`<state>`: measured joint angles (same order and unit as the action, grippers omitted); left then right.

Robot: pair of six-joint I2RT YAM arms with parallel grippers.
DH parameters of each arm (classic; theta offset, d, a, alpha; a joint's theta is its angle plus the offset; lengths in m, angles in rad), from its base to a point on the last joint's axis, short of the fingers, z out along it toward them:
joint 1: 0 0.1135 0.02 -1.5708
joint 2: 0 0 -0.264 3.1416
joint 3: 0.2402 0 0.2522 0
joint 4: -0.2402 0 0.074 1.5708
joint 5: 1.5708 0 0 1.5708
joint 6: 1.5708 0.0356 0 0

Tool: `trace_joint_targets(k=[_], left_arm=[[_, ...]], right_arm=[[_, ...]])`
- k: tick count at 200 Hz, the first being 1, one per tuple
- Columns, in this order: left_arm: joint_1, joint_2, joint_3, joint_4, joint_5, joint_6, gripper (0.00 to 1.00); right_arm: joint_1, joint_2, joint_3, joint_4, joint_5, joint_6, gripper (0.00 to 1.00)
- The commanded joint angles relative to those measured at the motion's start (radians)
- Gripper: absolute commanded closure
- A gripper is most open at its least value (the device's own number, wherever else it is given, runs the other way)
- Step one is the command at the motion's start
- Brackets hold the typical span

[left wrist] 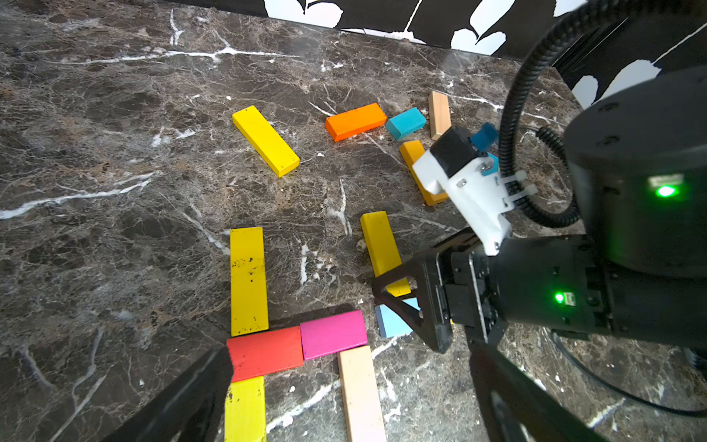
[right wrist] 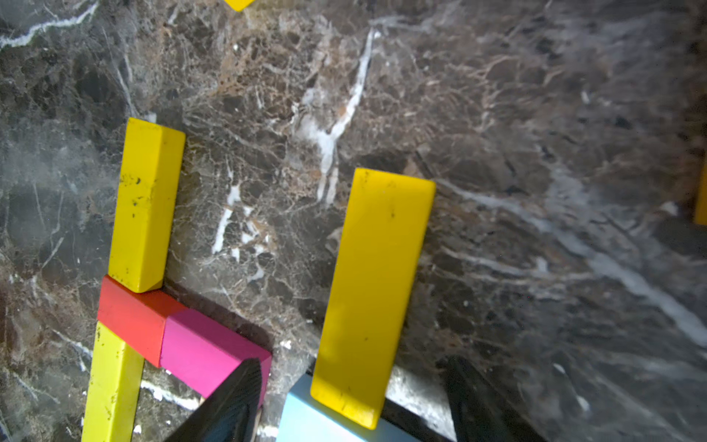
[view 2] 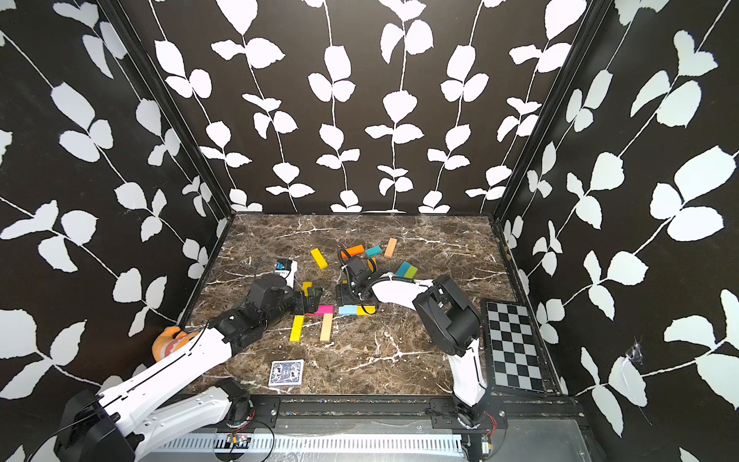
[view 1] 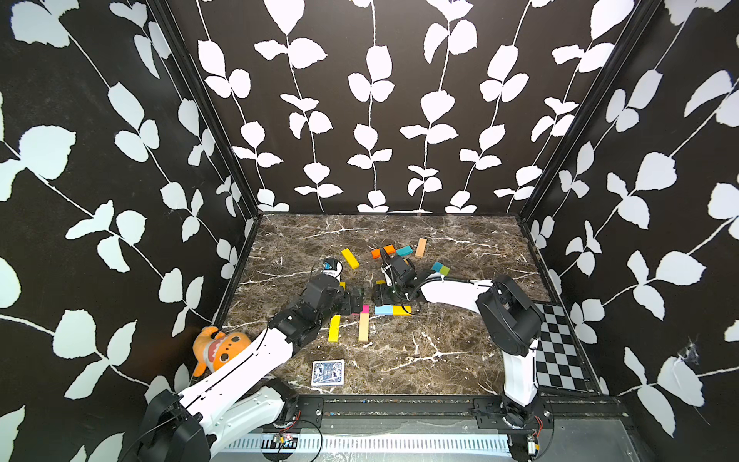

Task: Assemble the letter h with building blocks
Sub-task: Adjust the building block at the center of the board.

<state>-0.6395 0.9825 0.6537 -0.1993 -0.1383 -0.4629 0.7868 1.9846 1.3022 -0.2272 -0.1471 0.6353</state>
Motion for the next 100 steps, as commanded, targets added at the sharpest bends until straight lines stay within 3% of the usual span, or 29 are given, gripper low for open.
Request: trace_joint_targets(k=[1, 100], left_arm=[[0.003, 0.0, -0.009, 0.014, 0.005, 0.008, 0.01], [0.003, 0.002, -0.013, 0.019, 0.006, 0.008, 0.01]], right_arm=[[0.012, -0.029, 0.002, -0.026, 0.016, -0.017, 0.24], [0.028, -0.011, 0.003, 0.011, -0.04, -0.007, 0.25]])
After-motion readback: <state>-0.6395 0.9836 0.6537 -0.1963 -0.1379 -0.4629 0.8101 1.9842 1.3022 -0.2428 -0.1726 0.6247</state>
